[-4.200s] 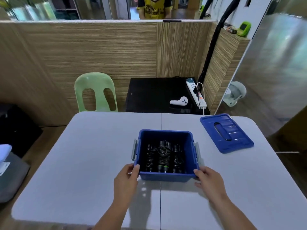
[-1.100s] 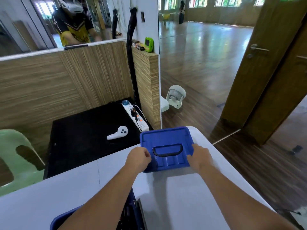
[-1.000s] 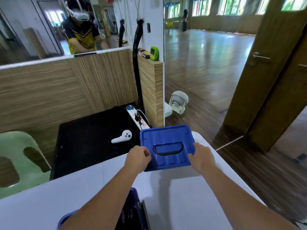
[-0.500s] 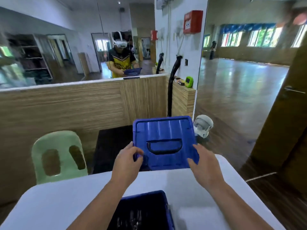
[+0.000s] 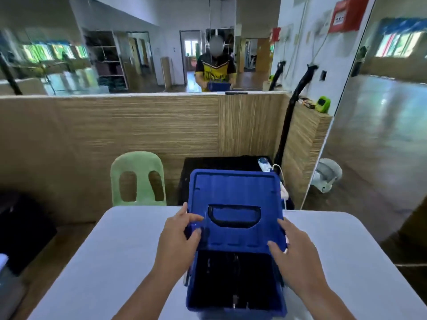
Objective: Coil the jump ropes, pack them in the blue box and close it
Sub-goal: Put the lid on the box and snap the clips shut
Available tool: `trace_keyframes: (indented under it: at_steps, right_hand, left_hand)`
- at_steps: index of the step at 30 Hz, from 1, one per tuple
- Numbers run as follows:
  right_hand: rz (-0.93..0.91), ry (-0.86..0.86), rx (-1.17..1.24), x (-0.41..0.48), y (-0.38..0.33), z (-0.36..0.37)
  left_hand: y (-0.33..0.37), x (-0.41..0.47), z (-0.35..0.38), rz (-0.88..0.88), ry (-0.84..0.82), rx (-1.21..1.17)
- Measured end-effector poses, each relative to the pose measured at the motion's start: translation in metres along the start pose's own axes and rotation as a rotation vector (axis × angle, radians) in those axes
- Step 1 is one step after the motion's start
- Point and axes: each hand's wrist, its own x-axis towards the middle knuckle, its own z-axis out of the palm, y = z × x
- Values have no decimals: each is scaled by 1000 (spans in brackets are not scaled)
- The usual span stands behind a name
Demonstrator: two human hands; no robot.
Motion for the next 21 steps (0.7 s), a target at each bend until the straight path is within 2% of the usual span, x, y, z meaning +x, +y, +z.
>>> trace_keyframes:
  at_steps: [16, 21]
  right_hand:
    - [156, -213, -34, -52, 36, 34]
    - [155, -261, -68, -56, 40, 40]
  left_hand:
    - [-62, -57, 33, -192, -226, 115]
    - [-74, -64, 39, -187, -278, 166]
